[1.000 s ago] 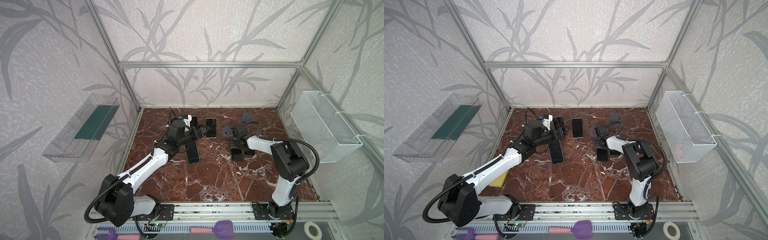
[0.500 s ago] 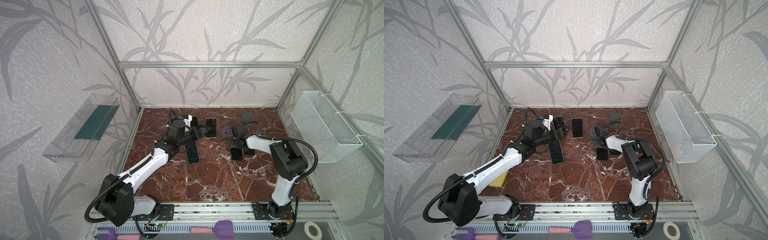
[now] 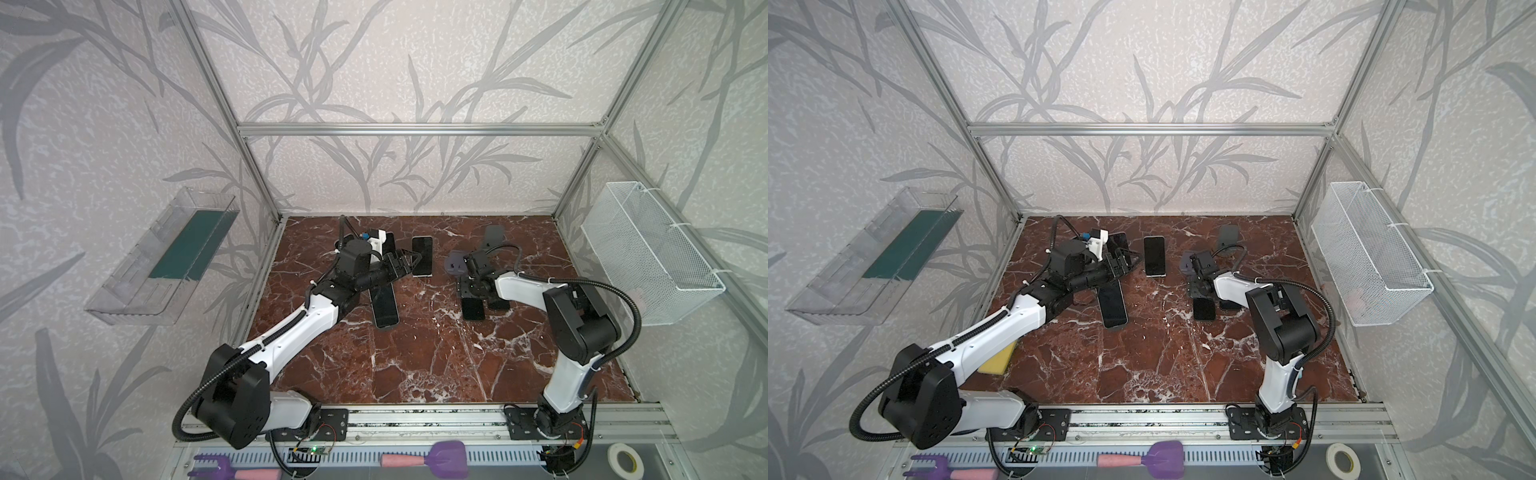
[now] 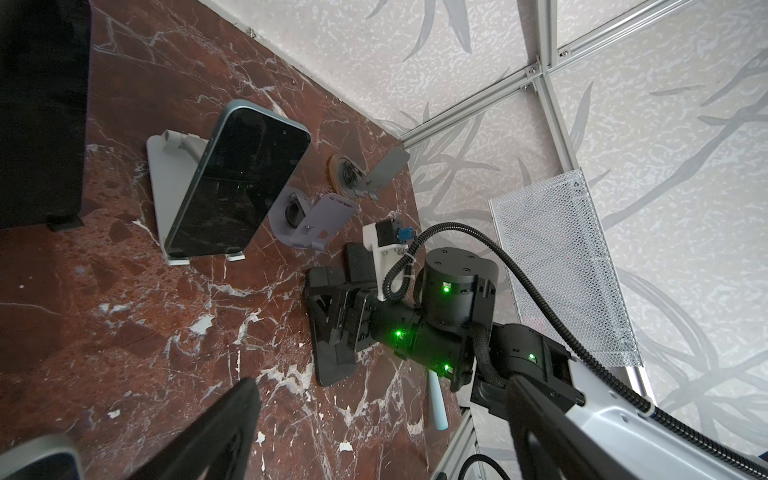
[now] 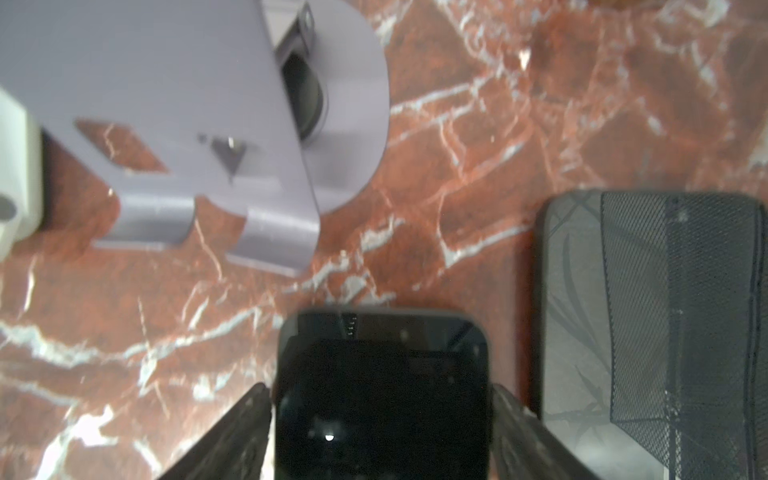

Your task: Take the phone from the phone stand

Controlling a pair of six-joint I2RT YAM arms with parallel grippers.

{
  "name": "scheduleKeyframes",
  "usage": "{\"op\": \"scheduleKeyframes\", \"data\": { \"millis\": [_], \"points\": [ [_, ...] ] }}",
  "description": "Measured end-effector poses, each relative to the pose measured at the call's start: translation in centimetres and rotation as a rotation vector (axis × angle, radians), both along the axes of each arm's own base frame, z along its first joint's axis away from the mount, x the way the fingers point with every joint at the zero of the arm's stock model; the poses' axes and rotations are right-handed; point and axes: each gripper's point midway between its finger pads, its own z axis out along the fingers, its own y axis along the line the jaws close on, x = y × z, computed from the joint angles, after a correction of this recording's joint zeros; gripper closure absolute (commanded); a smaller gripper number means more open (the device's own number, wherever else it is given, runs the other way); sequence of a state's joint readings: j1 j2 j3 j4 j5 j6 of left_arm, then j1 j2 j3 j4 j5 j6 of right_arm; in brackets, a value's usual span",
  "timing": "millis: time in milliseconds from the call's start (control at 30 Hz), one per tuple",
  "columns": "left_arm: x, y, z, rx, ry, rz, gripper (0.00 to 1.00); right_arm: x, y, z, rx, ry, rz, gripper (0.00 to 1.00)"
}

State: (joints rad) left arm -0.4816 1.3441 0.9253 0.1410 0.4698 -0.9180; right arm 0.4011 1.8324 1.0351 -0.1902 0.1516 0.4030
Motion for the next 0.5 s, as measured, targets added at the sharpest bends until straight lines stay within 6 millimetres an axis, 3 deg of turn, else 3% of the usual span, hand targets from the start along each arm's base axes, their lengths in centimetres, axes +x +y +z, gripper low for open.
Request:
{"op": "scheduleKeyframes", "data": {
  "millis": [133,500],
  "points": [
    [0.0,-0.1,-0.2,-0.001,0.005,-0.003,0.08,-0.9,-0.1,0.9,0.016,-0.009,0.009,0.18],
    [0.1,-0.1,-0.1,0.001,0.0,-0.003,0.08,-4.9,-0.9,6.0,0.137,-0.129,0.0,0.08]
  ]
}}
